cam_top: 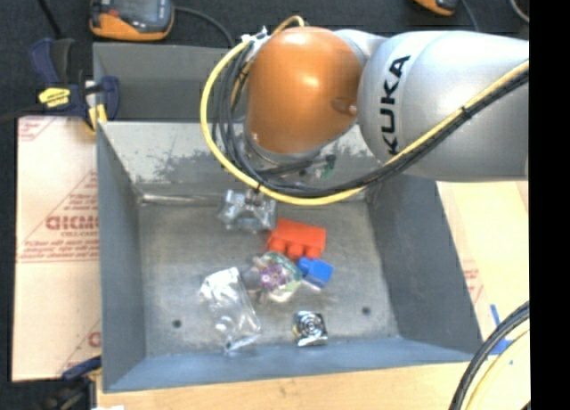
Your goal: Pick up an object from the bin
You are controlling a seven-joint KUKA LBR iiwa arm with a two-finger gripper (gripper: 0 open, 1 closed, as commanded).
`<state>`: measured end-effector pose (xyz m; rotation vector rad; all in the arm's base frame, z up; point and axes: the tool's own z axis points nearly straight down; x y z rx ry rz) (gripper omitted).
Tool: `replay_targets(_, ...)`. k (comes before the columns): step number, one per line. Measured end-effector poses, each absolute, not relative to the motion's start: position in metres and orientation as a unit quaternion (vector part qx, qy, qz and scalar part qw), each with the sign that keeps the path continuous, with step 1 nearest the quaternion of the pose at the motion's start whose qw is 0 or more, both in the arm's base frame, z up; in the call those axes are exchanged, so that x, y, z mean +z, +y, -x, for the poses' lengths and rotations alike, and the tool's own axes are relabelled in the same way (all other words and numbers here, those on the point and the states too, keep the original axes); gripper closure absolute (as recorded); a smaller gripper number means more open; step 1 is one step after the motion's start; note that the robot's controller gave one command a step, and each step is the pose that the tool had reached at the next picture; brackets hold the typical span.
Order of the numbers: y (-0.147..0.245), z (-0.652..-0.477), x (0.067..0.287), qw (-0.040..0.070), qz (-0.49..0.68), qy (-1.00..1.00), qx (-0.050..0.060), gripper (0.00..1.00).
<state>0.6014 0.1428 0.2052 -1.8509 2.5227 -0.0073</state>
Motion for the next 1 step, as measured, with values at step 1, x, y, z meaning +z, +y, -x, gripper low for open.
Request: replay_targets(1,0.1424,-0.5991,0.2,0.002,0.591,0.807,0.0,0.0)
